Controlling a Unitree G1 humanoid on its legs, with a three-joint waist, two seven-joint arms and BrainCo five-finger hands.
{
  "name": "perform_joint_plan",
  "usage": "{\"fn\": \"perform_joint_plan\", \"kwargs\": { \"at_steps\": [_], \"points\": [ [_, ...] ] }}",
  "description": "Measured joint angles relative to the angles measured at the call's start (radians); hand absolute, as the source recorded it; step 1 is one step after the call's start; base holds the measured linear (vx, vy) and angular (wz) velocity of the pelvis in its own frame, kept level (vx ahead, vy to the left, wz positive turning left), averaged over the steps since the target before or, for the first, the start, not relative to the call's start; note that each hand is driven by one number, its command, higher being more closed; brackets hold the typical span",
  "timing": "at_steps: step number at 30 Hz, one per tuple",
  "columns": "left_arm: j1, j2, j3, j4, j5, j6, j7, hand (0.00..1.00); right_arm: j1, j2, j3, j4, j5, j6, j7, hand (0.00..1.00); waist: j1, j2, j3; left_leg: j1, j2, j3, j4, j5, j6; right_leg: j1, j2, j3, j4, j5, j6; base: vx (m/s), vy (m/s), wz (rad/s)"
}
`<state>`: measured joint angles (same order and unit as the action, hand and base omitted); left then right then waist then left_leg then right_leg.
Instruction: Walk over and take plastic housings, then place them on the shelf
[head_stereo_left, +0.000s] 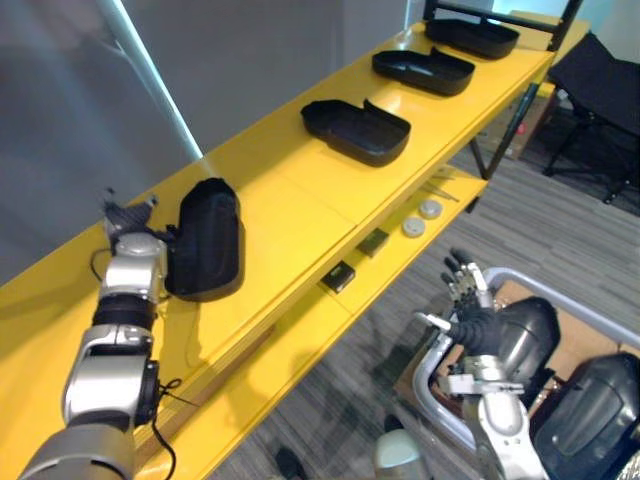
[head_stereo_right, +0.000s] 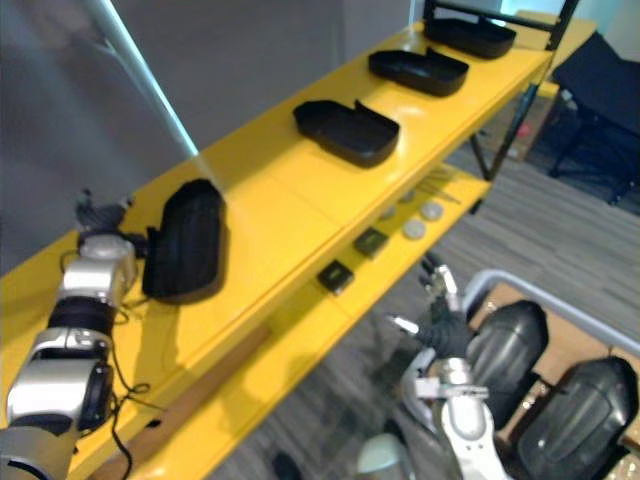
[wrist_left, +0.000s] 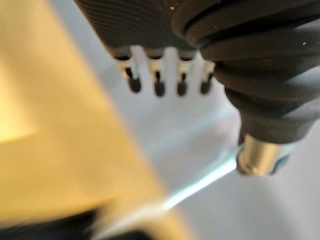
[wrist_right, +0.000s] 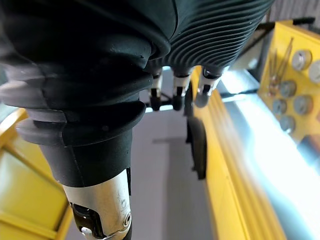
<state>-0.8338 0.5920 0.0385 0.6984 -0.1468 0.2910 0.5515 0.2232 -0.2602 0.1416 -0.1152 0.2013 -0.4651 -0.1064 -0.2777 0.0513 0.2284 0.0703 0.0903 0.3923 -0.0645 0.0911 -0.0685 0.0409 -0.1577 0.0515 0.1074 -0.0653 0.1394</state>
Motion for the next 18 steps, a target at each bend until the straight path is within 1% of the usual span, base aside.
{"fn": "perform_joint_plan", "kwargs": {
  "at_steps": [1, 2, 3, 4, 5, 6, 7, 8, 9, 10, 11, 12, 13, 14, 15, 16, 17, 18],
  "points": [
    [-0.004, 0.001, 0.000, -0.029, 0.001, -0.036, 0.010, 0.00, -0.004, 0.002, 0.005, 0.000, 0.000, -0.001, 0.000, 0.00, 0.018, 0.001, 0.000, 0.000, 0.002, -0.005, -0.002, 0.002, -0.002, 0.004, 0.001, -0.008, -0.005, 0.000, 0.000, 0.01, -0.012, 0.21],
    [-0.004, 0.001, 0.000, -0.038, 0.000, -0.049, 0.013, 0.00, -0.005, 0.002, 0.008, 0.000, 0.000, -0.001, 0.000, 0.00, 0.022, 0.001, 0.000, 0.000, 0.002, -0.010, -0.004, 0.004, -0.002, 0.010, 0.001, -0.015, -0.011, 0.000, 0.000, 0.01, -0.022, 0.26],
    [-0.003, 0.001, 0.000, -0.050, -0.002, -0.074, 0.014, 0.00, -0.006, 0.002, 0.015, 0.000, 0.001, -0.001, 0.003, 0.00, 0.026, 0.000, -0.001, 0.000, 0.001, -0.026, -0.014, 0.011, -0.003, 0.017, 0.002, -0.032, -0.015, 0.000, -0.001, 0.01, -0.020, 0.23],
    [0.002, 0.001, 0.000, -0.061, -0.004, -0.115, 0.013, 0.00, -0.011, 0.002, 0.019, 0.000, 0.004, -0.001, 0.005, 0.00, 0.044, 0.000, -0.001, 0.000, 0.001, -0.028, -0.014, 0.012, -0.003, 0.019, 0.003, -0.036, -0.017, 0.000, -0.001, 0.01, -0.015, 0.20],
    [0.010, 0.001, 0.000, -0.079, -0.005, -0.127, 0.013, 0.00, -0.014, 0.002, 0.019, 0.000, 0.004, -0.001, 0.008, 0.00, 0.050, 0.000, -0.001, 0.000, 0.001, -0.029, -0.014, 0.012, -0.003, 0.020, 0.003, -0.038, -0.018, 0.000, -0.001, 0.01, -0.006, 0.15],
    [0.040, 0.001, 0.001, -0.134, -0.024, -0.161, 0.010, 0.00, -0.026, 0.003, 0.019, 0.001, 0.003, 0.000, 0.007, 0.00, 0.055, -0.001, -0.002, 0.000, -0.001, -0.043, -0.014, 0.013, -0.003, 0.034, 0.001, -0.053, -0.024, 0.000, 0.000, 0.02, -0.004, 0.21],
    [0.066, 0.001, 0.008, -0.181, -0.058, -0.186, 0.003, 0.00, -0.034, 0.005, 0.019, 0.001, 0.002, 0.000, -0.001, 0.00, 0.055, -0.001, -0.002, -0.001, -0.007, -0.053, -0.015, 0.015, -0.001, 0.040, 0.000, -0.061, -0.024, 0.001, 0.000, 0.03, -0.006, 0.35],
    [0.143, -0.003, 0.038, -0.310, -0.125, -0.240, -0.025, 0.00, -0.052, 0.013, 0.020, 0.001, 0.005, 0.001, -0.010, 0.00, 0.058, -0.001, -0.004, -0.001, -0.007, -0.068, -0.015, 0.015, -0.002, 0.051, 0.000, -0.082, -0.025, 0.001, 0.000, 0.02, -0.005, 0.29],
    [0.235, -0.015, 0.067, -0.451, -0.167, -0.285, -0.039, 0.00, -0.069, 0.018, 0.028, 0.000, 0.017, 0.001, -0.020, 0.00, 0.075, 0.000, -0.012, -0.002, -0.006, -0.074, -0.015, 0.015, -0.002, 0.054, 0.001, -0.092, -0.025, 0.001, 0.000, 0.02, -0.003, 0.26],
    [0.286, -0.027, 0.084, -0.523, -0.185, -0.307, -0.045, 0.00, -0.080, 0.018, 0.038, 0.000, 0.019, 0.003, -0.027, 0.00, 0.082, 0.001, -0.015, -0.002, -0.007, -0.081, -0.015, 0.016, -0.002, 0.060, 0.000, -0.105, -0.028, 0.001, 0.000, 0.03, -0.011, 0.27],
    [0.401, -0.073, 0.120, -0.667, -0.233, -0.354, -0.066, 0.00, -0.097, 0.020, 0.050, 0.000, 0.021, 0.010, -0.027, 0.00, 0.100, 0.004, -0.028, -0.004, -0.007, -0.097, -0.015, 0.016, -0.002, 0.070, 0.000, -0.128, -0.033, 0.001, 0.000, 0.04, -0.023, 0.39],
    [0.529, -0.141, 0.141, -0.798, -0.256, -0.388, -0.084, 0.00, -0.115, 0.027, 0.067, -0.001, 0.021, 0.017, -0.027, 0.00, 0.125, 0.006, -0.041, -0.002, -0.008, -0.117, -0.015, 0.016, -0.003, 0.087, 0.001, -0.150, -0.039, 0.001, 0.000, 0.04, -0.029, 0.43],
    [0.594, -0.179, 0.149, -0.853, -0.270, -0.403, -0.093, 0.00, -0.125, 0.028, 0.077, -0.002, 0.021, 0.026, -0.028, 0.00, 0.137, 0.005, -0.048, -0.002, -0.009, -0.128, -0.015, 0.017, -0.003, 0.094, 0.000, -0.168, -0.045, 0.000, 0.000, 0.02, -0.030, 0.51],
    [0.733, -0.264, 0.154, -0.952, -0.271, -0.440, -0.105, 0.00, -0.152, 0.035, 0.091, -0.002, 0.021, 0.051, -0.028, 0.00, 0.165, 0.004, -0.062, -0.003, -0.011, -0.150, -0.015, 0.018, -0.004, 0.114, 0.000, -0.194, -0.056, 0.000, 0.000, 0.00, -0.028, 0.57],
    [0.862, -0.343, 0.154, -1.012, -0.272, -0.463, -0.120, 0.00, -0.179, 0.045, 0.098, -0.002, 0.021, 0.067, -0.027, 0.00, 0.195, 0.000, -0.067, -0.004, -0.014, -0.177, -0.015, 0.022, -0.005, 0.135, 0.000, -0.224, -0.067, -0.001, -0.002, -0.01, -0.027, 0.60],
    [0.915, -0.377, 0.154, -1.027, -0.272, -0.475, -0.131, 0.00, -0.192, 0.051, 0.100, -0.002, 0.021, 0.077, -0.026, 0.00, 0.213, -0.002, -0.068, -0.006, -0.016, -0.191, -0.015, 0.025, -0.005, 0.143, 0.001, -0.242, -0.071, -0.002, -0.004, -0.04, -0.030, 0.63],
    [1.006, -0.432, 0.155, -1.042, -0.271, -0.493, -0.139, 0.00, -0.221, 0.058, 0.108, -0.001, 0.020, 0.091, -0.026, 0.00, 0.246, -0.006, -0.073, -0.020, -0.018, -0.219, -0.015, 0.032, -0.005, 0.147, 0.002, -0.271, -0.072, -0.007, -0.009, -0.08, -0.036, 0.72],
    [1.075, -0.469, 0.157, -1.045, -0.271, -0.505, -0.139, 0.00, -0.258, 0.060, 0.119, 0.000, 0.019, 0.102, -0.025, 0.00, 0.272, -0.007, -0.074, -0.034, -0.020, -0.249, -0.015, 0.043, -0.005, 0.155, 0.004, -0.304, -0.073, -0.011, -0.010, -0.09, -0.033, 0.82]
  ]
}}
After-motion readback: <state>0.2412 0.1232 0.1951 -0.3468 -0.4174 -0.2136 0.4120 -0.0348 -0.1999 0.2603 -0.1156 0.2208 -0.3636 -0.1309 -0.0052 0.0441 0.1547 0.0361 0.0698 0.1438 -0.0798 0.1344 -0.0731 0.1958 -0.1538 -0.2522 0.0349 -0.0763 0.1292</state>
